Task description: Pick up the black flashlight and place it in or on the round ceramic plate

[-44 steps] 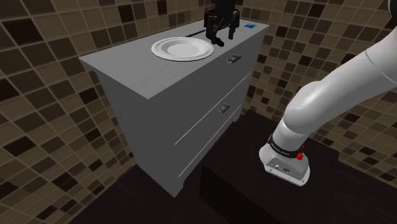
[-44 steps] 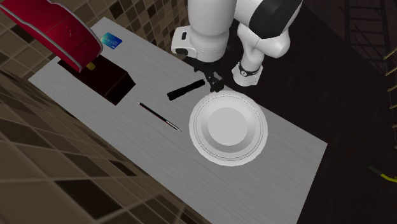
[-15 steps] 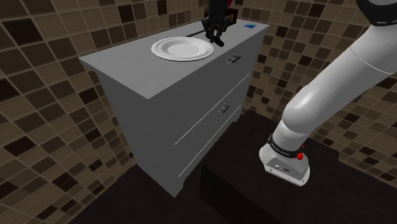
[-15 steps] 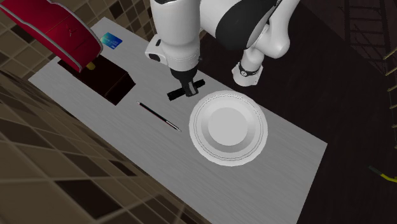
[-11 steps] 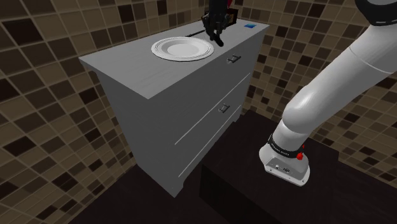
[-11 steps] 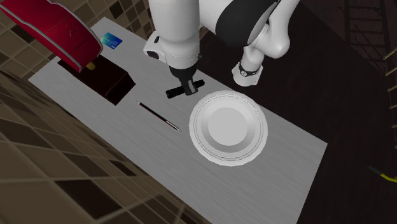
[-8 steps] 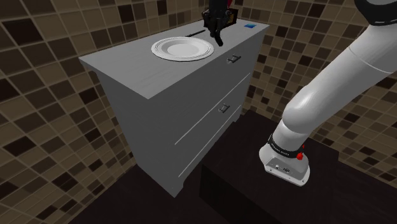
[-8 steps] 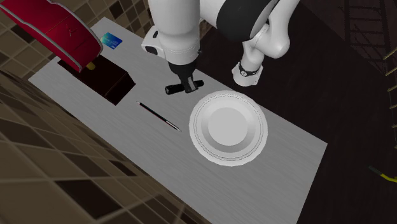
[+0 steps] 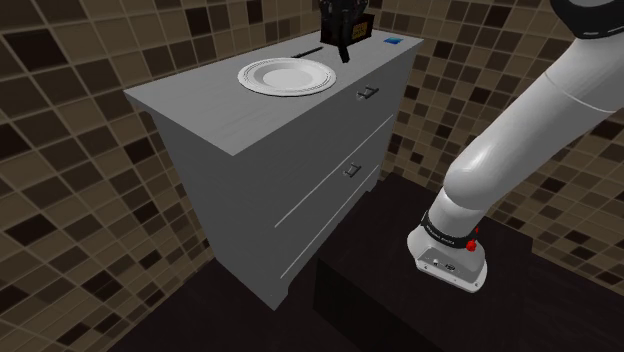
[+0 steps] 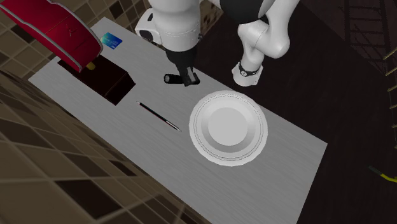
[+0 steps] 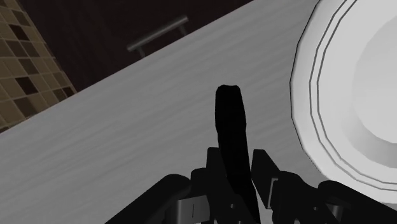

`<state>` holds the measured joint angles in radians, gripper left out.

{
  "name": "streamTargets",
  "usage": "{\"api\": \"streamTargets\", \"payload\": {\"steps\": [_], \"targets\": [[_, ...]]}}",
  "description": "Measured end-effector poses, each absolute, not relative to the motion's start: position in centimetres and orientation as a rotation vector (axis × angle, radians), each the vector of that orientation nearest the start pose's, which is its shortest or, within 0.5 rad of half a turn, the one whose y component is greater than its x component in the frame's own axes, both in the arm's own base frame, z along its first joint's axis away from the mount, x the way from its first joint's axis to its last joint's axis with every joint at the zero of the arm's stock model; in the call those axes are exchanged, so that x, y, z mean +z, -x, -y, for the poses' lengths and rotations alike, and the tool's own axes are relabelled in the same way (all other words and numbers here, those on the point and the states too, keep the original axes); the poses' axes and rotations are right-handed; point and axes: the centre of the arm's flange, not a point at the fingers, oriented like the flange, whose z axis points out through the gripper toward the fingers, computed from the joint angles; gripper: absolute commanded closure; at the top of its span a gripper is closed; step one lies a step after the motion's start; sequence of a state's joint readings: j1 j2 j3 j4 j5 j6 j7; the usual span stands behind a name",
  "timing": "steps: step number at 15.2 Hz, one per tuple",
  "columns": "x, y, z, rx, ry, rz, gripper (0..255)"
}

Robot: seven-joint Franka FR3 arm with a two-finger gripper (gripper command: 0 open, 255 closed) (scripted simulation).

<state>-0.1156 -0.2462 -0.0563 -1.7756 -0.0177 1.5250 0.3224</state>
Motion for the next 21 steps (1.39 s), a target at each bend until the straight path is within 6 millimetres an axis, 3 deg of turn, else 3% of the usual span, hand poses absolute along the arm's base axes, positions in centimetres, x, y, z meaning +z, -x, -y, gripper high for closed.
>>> {"api": "streamTargets", "payload": {"steps": [4,9,16,21], "targets": [[66.8,-46.2,8.0,0.008,3.051,-0.768,255],[67.2,-45.2,2.6,0.007,3.05,-0.766,255],[66.8,-43.9,-6.9,0.007,3.052,-0.765,255],[65.1,-43.5,-7.9,0.0,3.049,-0.769,255]]}}
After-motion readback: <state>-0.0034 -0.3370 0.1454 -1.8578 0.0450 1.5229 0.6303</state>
